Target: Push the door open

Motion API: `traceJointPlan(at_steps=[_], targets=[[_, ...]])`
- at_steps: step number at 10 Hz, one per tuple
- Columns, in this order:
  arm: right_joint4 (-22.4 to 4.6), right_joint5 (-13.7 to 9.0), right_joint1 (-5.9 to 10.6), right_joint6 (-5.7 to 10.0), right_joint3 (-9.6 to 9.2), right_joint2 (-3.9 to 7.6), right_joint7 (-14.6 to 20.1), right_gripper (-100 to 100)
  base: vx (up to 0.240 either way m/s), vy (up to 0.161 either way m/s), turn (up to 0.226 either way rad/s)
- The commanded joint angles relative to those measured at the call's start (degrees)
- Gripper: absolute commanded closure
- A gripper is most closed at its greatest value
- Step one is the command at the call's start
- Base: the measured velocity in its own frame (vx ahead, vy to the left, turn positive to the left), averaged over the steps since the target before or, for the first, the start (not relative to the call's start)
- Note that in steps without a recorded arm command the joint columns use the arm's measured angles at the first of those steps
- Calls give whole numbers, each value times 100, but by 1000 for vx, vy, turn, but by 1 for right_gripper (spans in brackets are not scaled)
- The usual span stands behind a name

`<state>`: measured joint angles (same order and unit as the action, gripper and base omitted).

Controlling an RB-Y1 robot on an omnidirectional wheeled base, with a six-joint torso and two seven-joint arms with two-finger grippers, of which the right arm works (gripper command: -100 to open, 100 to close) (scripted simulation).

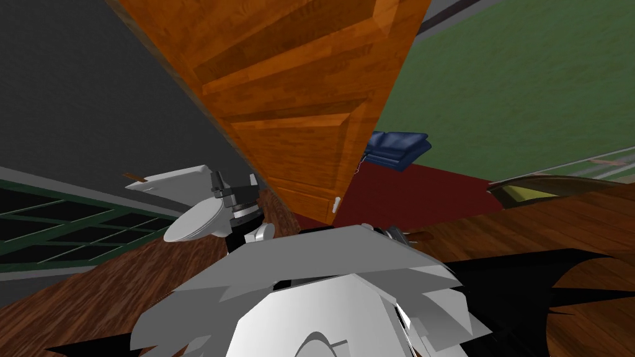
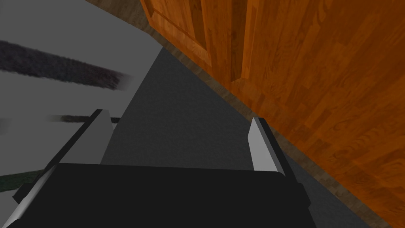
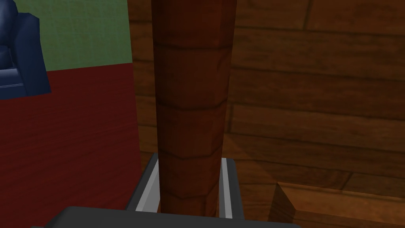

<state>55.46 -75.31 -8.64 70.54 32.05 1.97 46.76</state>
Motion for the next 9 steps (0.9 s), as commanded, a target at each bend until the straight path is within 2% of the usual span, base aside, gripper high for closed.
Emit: traceJointPlan(at_steps=[1,6,9], targets=[[-158,-82,66,189,140,101,17,100,-2,-91,61],[-288,-386,253,529,436,25,-146,100,-9,-120,70],[-381,-603,388,772,647,-66,-262,100,-11,-138,79]])
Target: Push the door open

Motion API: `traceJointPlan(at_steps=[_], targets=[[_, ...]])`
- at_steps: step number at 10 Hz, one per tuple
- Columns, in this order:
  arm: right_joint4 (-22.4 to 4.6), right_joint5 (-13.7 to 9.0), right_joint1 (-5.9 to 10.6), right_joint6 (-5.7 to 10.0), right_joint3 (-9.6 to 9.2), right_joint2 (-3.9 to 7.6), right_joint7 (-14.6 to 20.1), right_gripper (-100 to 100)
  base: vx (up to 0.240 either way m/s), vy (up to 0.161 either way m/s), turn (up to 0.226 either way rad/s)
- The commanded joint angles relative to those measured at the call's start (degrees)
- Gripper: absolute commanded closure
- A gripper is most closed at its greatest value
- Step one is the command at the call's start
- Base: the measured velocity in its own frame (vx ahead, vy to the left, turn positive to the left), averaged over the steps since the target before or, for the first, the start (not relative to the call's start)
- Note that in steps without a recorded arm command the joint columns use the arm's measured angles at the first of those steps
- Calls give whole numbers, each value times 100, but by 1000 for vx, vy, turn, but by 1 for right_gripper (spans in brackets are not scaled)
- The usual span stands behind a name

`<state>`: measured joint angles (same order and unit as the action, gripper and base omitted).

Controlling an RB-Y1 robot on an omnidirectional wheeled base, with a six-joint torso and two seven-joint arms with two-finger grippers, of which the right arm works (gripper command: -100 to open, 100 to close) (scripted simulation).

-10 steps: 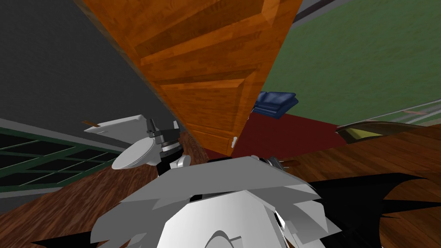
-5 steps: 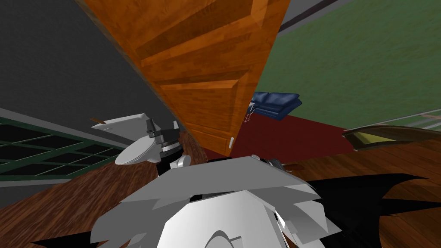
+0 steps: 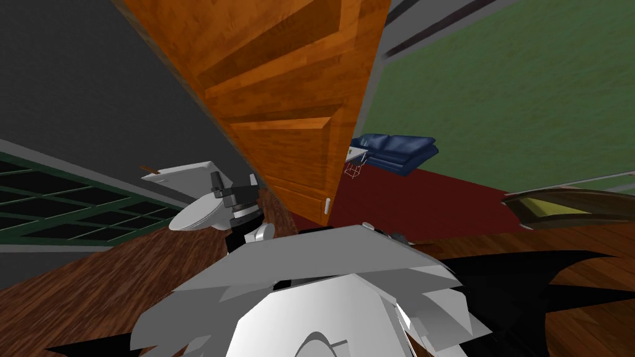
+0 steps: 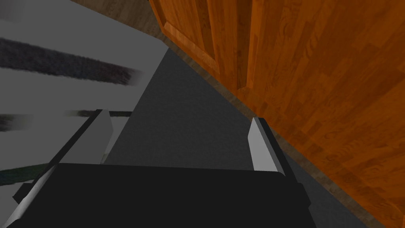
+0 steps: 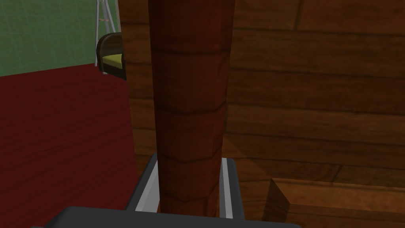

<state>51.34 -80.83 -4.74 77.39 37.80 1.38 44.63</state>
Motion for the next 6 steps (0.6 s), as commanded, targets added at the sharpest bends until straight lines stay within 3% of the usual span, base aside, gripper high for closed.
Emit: traceJointPlan(at_steps=[1,4,5,6], targets=[[-1,-127,45,173,146,-45,-90,100,-45,-183,82],[-87,-329,170,399,342,-182,-199,100,-28,-217,74],[-98,-280,167,369,295,-161,-162,100,-14,-88,5],[-100,-404,171,529,415,-21,-188,100,-72,-92,89]])
